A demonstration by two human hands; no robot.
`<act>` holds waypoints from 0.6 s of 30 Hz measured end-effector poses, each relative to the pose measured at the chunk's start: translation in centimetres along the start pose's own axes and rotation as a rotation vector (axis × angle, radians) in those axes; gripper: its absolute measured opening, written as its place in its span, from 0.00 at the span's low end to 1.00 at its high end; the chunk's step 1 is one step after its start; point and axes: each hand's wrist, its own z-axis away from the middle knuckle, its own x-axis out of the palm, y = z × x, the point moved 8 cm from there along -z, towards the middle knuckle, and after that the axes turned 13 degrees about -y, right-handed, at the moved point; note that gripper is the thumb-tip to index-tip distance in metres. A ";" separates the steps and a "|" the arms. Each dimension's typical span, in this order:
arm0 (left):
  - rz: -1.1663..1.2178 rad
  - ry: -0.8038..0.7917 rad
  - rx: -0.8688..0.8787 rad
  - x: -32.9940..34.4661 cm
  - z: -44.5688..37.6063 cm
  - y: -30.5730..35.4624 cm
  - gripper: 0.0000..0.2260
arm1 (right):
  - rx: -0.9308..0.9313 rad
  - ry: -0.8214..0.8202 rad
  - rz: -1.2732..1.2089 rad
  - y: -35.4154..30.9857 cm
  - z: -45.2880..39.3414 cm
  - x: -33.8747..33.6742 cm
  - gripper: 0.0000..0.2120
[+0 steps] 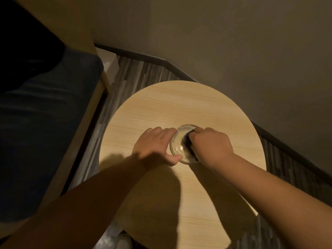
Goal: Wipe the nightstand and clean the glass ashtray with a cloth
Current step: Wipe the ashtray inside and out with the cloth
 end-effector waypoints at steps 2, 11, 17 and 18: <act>-0.022 0.010 0.010 0.0 0.1 0.2 0.29 | -0.060 -0.004 -0.076 -0.9 0.6 0.4 0.07; 0.006 0.028 0.020 -0.5 0.1 0.2 0.26 | 0.036 0.239 -0.341 0.2 0.2 -0.5 0.07; 0.014 -0.022 0.000 -0.3 0.0 -0.2 0.28 | 0.208 0.431 -1.021 9.4 1.8 0.0 0.02; 0.009 -0.029 -0.001 -0.2 -0.1 -0.2 0.29 | 0.217 0.374 -1.130 10.2 1.1 0.7 0.02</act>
